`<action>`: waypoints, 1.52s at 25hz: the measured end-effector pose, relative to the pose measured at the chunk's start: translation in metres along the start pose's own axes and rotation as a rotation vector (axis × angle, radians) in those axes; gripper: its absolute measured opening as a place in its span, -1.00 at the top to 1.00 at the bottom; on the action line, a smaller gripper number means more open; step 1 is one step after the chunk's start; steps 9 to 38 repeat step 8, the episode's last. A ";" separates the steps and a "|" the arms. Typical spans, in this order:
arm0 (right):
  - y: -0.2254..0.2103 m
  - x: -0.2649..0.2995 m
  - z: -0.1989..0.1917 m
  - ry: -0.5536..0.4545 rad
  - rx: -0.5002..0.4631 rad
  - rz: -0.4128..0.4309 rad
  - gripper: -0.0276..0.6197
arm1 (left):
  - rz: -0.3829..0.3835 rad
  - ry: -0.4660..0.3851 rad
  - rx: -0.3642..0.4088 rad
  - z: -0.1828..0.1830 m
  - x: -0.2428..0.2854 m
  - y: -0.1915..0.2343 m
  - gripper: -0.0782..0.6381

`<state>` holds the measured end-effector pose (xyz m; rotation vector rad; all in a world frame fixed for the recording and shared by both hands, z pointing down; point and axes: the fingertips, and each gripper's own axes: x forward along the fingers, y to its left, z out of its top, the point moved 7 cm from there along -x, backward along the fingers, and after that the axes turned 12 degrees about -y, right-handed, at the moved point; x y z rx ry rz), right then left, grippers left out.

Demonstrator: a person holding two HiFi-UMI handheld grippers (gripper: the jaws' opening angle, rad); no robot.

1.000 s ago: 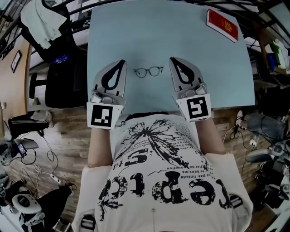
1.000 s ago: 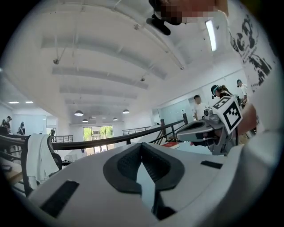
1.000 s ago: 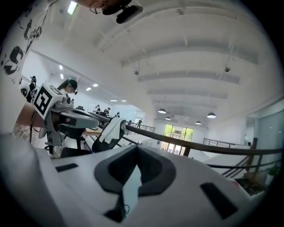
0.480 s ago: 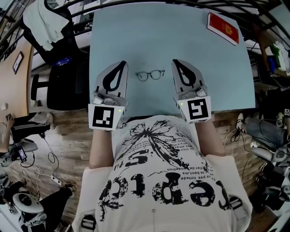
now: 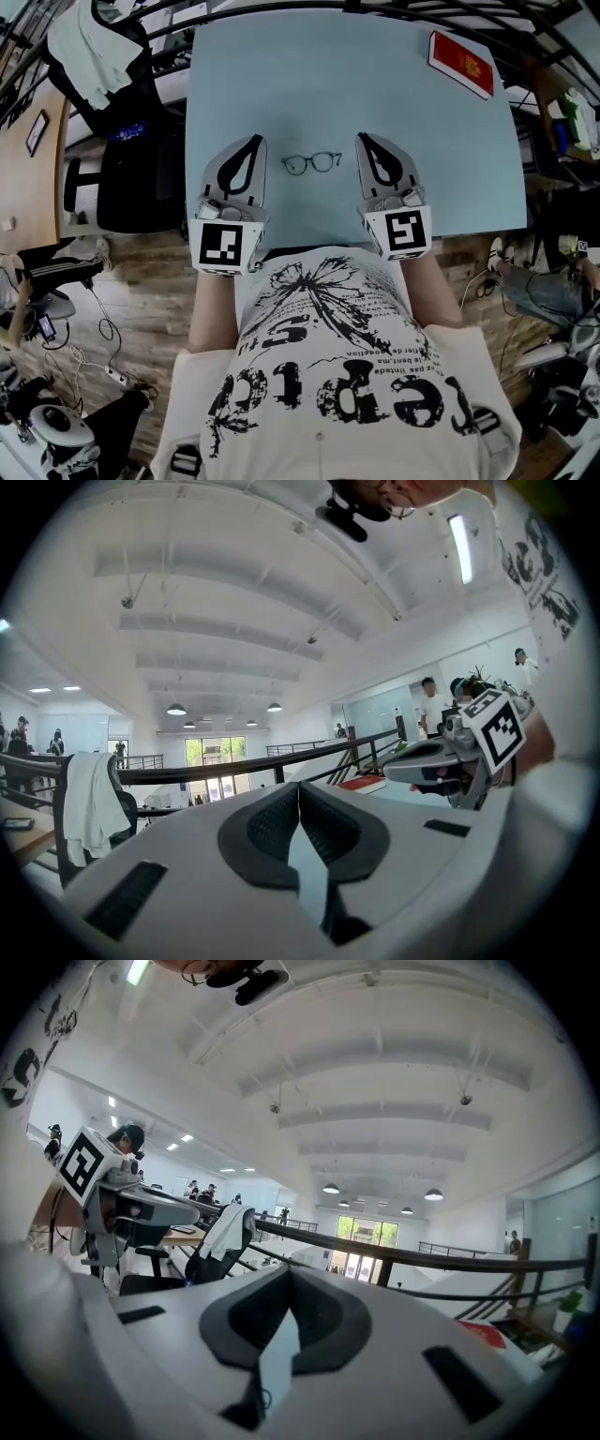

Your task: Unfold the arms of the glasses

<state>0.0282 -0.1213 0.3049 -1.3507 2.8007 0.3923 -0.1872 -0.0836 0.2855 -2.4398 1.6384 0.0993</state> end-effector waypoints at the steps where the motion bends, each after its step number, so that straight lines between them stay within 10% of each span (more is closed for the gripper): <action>1: 0.000 0.001 0.000 -0.003 -0.004 0.004 0.89 | -0.001 0.001 -0.001 0.000 0.001 -0.001 0.73; 38: 0.001 0.004 -0.003 -0.020 -0.005 0.017 0.89 | 0.007 -0.001 -0.003 -0.003 0.008 -0.002 0.73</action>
